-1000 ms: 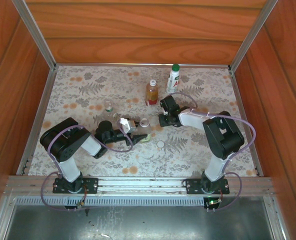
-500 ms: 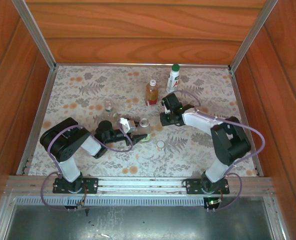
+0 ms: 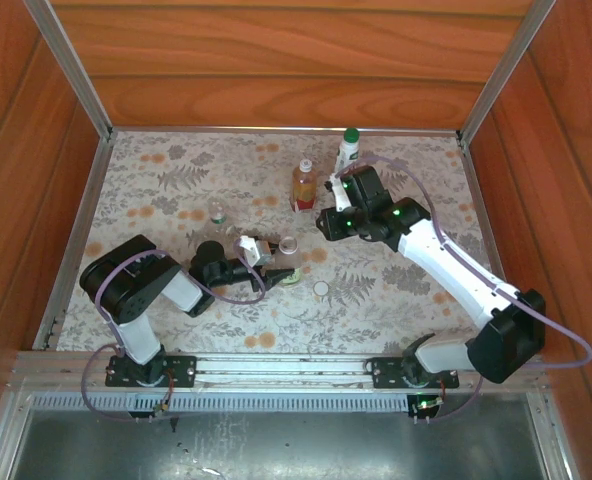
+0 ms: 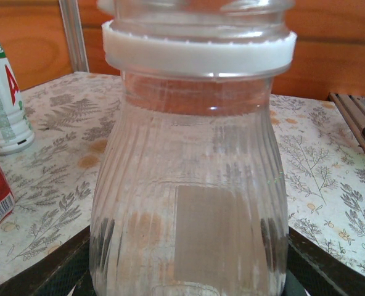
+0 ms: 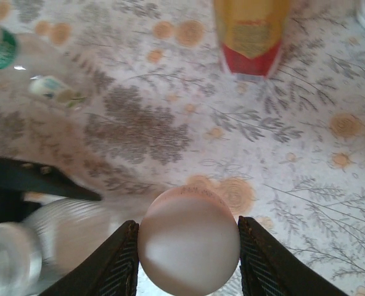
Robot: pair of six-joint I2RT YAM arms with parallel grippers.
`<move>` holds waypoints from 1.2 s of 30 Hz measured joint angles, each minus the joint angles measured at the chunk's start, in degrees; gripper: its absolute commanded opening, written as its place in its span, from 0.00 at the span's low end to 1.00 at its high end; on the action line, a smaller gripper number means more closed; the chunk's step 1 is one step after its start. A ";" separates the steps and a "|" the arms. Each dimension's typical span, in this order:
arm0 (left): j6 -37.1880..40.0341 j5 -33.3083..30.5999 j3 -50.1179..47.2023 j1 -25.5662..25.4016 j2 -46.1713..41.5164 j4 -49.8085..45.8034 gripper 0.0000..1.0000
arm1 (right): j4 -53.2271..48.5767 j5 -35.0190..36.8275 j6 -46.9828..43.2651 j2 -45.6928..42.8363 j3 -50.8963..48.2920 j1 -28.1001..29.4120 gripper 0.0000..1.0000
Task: Screw on the bottle caps
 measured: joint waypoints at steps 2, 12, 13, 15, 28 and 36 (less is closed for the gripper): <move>0.00 0.07 0.02 0.00 0.00 0.00 0.64 | -2.29 -0.46 -0.02 0.02 3.04 1.92 0.42; 0.00 0.63 0.37 0.02 0.04 -0.42 0.64 | -8.41 -0.92 -0.96 3.72 11.37 9.35 0.42; -0.02 0.74 0.42 0.02 0.07 -0.46 0.64 | -8.90 -0.92 -1.07 4.46 12.00 9.79 0.42; -0.02 0.94 0.50 0.00 0.15 -0.46 0.64 | -9.53 -1.05 -1.29 5.88 13.07 10.56 0.42; 0.00 0.96 0.57 0.02 0.17 -0.48 0.64 | -13.77 -1.07 -3.65 11.15 16.74 12.33 0.43; 0.04 0.98 0.57 0.02 0.17 -0.52 0.64 | -15.69 -1.05 -5.05 12.59 17.92 13.64 0.43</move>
